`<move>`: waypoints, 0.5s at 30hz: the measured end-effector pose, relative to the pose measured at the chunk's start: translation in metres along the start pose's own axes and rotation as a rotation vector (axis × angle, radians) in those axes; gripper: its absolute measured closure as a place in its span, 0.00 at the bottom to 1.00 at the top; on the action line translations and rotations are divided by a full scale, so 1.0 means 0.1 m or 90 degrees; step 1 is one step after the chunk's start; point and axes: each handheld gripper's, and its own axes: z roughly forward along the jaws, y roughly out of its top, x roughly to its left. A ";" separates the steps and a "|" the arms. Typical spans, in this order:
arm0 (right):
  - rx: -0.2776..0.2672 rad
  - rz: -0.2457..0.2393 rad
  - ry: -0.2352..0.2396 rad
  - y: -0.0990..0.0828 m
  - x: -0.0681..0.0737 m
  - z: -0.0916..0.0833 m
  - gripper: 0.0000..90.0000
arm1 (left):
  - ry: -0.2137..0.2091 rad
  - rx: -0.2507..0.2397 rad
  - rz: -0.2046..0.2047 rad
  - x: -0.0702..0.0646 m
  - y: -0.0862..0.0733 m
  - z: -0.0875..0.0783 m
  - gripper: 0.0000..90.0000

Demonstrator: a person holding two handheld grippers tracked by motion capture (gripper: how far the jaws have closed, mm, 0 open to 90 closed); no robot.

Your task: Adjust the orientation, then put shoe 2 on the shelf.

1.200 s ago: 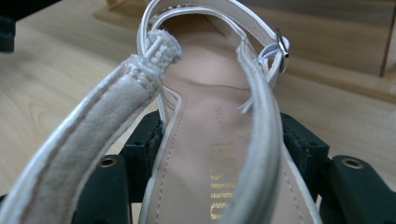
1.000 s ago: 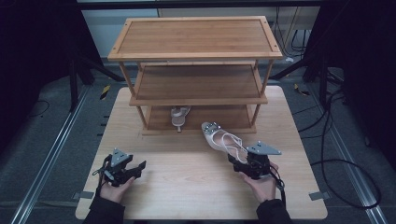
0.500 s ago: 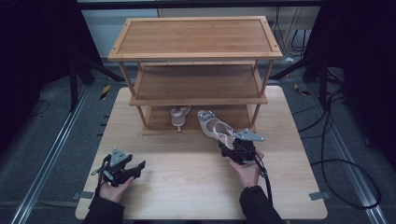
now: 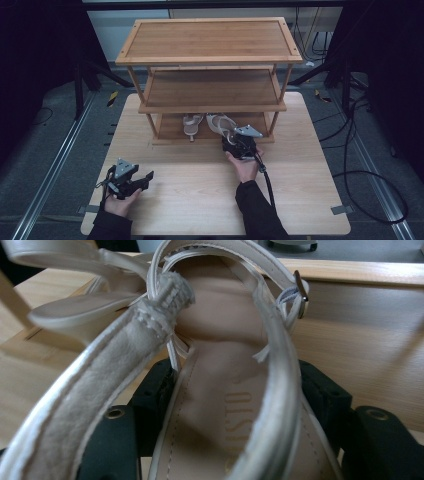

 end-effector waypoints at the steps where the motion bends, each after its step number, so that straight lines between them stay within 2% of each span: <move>1: 0.003 0.003 -0.005 0.00 0.01 0.04 0.46 | -0.002 -0.002 0.000 0.00 0.00 0.00 0.38; 4: 0.020 -0.003 -0.023 0.01 0.03 0.15 0.46 | -0.001 0.000 0.003 0.01 0.00 0.00 0.38; 8: 0.015 0.011 -0.037 0.02 0.04 0.28 0.45 | -0.001 -0.001 0.003 0.01 0.00 -0.01 0.38; 10: 0.020 0.007 -0.055 0.04 0.05 0.34 0.45 | -0.001 -0.002 0.004 0.00 0.01 -0.01 0.38; 15: 0.030 0.016 -0.065 0.06 0.08 0.46 0.45 | -0.002 0.001 0.002 0.02 0.00 0.00 0.38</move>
